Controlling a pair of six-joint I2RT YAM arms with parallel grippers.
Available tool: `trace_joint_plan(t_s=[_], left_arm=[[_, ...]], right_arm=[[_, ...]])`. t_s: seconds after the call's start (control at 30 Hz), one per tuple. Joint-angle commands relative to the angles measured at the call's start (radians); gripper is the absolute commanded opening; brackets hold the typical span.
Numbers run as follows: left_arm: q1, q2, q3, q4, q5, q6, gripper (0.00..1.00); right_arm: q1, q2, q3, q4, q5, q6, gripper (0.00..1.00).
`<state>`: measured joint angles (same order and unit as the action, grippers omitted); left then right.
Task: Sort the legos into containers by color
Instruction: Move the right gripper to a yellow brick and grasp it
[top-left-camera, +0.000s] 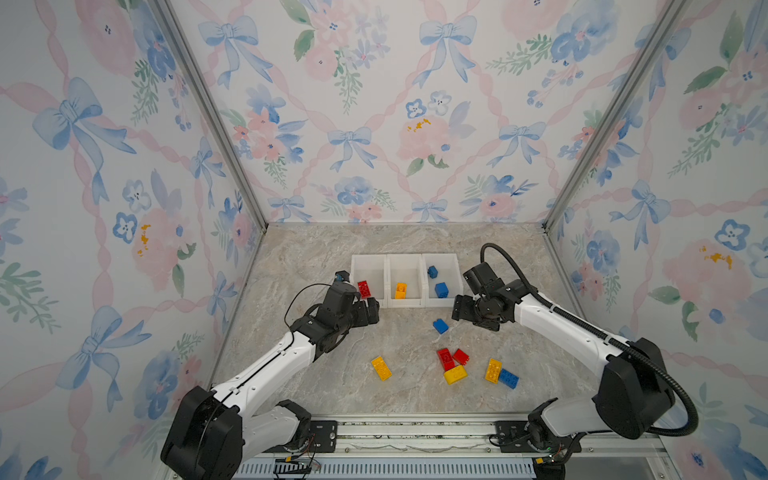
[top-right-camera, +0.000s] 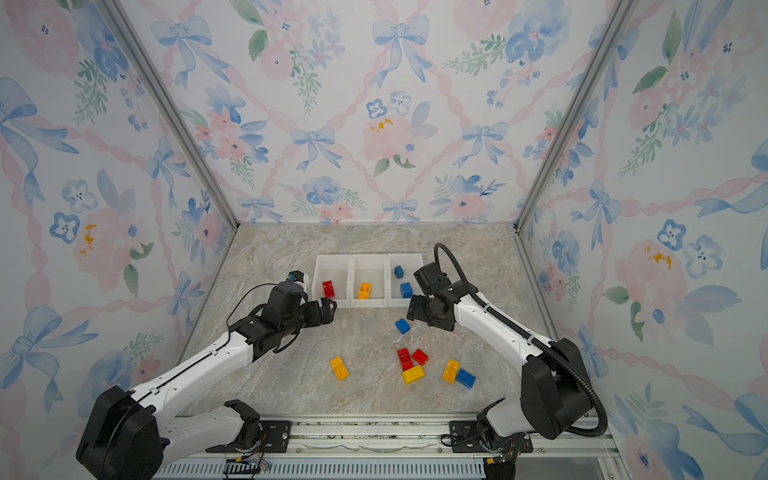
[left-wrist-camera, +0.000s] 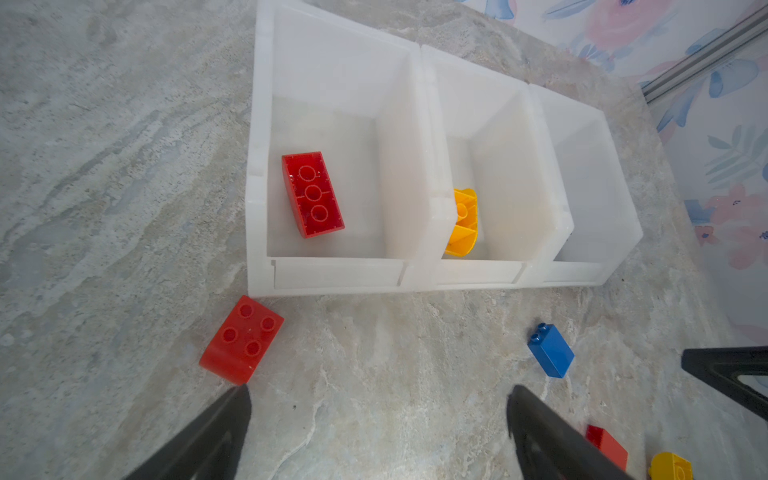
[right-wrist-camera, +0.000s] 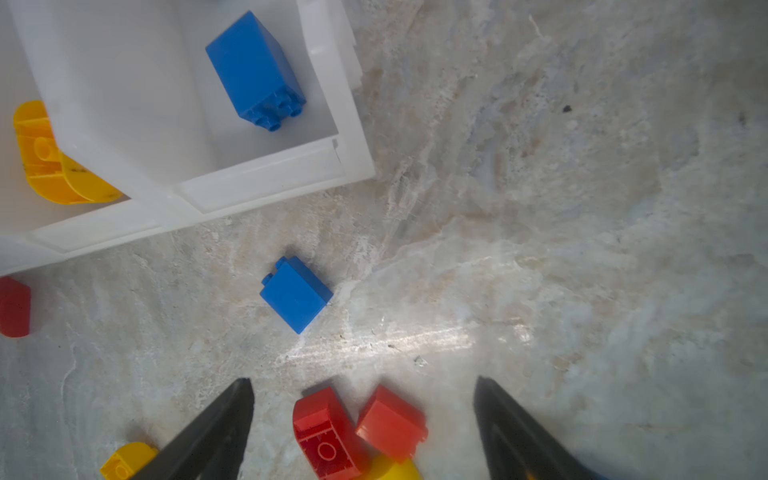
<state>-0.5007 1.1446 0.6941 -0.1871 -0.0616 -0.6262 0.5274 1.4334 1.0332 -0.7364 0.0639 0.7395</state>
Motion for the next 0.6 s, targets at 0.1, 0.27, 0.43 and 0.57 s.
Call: trace_joint_plan(t_s=[0.1, 0.27, 0.43, 0.57], left_arm=[[0.013, 0.006, 0.018, 0.003, 0.017, 0.032, 0.98], [0.019, 0.004, 0.016, 0.003, 0.024, 0.037, 0.98], [0.022, 0.010, 0.021, 0.003, 0.030, 0.042, 0.98], [0.025, 0.016, 0.024, 0.003, 0.035, 0.048, 0.98]], right_arm=[[-0.005, -0.098, -0.138, -0.041, 0.027, 0.075, 0.87], [-0.013, -0.144, -0.215, -0.062, 0.039, 0.097, 0.88], [-0.024, -0.168, -0.278, -0.073, 0.040, 0.125, 0.88], [-0.043, -0.172, -0.306, -0.088, 0.032, 0.142, 0.88]])
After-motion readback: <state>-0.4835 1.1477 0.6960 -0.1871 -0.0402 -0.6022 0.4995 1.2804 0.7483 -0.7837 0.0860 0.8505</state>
